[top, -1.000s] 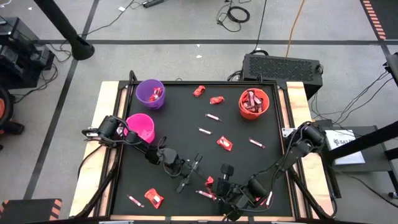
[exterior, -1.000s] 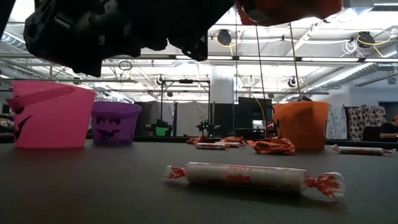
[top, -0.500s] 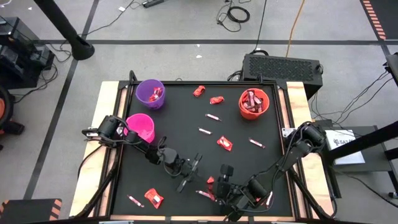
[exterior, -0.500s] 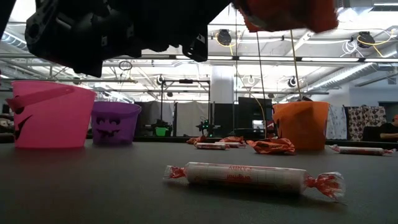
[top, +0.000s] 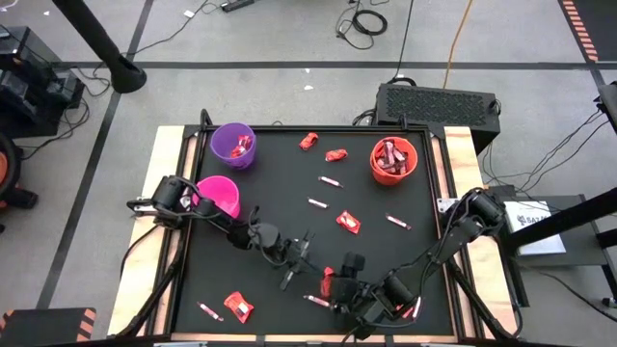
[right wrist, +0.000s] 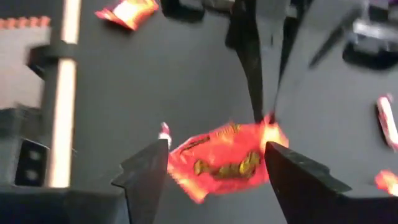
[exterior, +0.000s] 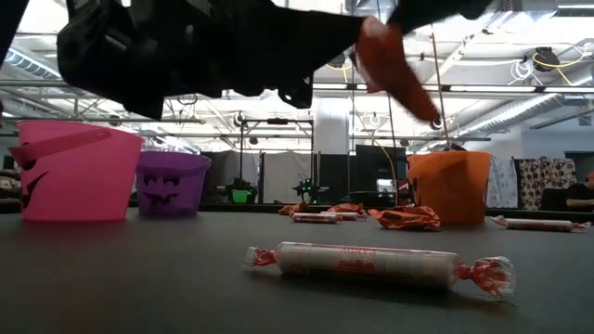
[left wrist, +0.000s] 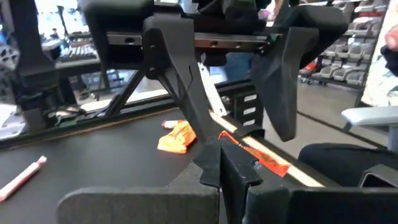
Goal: Sort candy by brand, put in halloween buckets
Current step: Put the orange candy into the purple bucket
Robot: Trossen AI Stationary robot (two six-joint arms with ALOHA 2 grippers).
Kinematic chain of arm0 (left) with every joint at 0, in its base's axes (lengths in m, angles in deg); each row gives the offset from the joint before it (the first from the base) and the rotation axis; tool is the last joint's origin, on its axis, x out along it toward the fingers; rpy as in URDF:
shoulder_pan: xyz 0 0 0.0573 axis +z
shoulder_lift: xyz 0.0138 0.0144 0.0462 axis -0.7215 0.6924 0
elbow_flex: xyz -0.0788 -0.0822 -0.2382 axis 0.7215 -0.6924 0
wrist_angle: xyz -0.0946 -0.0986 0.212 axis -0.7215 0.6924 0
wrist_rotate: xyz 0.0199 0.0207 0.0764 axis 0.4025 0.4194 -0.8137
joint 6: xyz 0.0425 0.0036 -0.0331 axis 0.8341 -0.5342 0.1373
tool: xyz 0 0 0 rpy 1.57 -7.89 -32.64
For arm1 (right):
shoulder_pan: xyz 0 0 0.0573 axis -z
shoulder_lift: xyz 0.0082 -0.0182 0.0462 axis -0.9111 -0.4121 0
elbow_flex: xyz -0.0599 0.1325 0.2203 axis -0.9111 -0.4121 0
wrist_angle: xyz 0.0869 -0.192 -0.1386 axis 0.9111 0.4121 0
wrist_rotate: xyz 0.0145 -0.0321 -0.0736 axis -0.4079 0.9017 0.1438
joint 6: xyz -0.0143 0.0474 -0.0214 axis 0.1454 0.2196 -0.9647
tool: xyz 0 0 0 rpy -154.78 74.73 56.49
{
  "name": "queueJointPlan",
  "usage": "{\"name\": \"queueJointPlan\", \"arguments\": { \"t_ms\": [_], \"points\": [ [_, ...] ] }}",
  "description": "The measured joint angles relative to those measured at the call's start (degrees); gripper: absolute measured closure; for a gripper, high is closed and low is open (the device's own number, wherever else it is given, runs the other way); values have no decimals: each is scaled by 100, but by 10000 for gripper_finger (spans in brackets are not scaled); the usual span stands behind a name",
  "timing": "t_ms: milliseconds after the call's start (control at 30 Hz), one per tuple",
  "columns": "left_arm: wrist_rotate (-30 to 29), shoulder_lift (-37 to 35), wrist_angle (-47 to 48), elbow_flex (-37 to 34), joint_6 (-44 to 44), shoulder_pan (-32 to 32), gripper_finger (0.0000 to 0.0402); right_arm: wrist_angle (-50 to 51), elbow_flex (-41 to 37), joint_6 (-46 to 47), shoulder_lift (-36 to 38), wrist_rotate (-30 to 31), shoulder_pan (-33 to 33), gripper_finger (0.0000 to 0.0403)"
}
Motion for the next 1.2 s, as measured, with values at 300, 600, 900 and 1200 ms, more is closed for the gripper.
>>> {"name": "queueJointPlan", "arguments": {
  "t_ms": [300, 600, 900, 1200],
  "points": [
    [7, -656, 1263, 0, 5, 185, 401, 1587, 0, 1717, 2, -32, -17, 140],
    [-705, -2015, 3389, 0, 249, 475, 401, 1745, -7, 1862, -9, 457, -55, 140],
    [-1443, -3308, 4883, 0, 305, 1180, 401, 1639, -76, 1358, -26, 1474, -109, 140],
    [-2004, -4157, 6084, 60, 153, 2224, 401, 1658, -211, 1100, -26, 1657, -109, 140]
  ]
}}
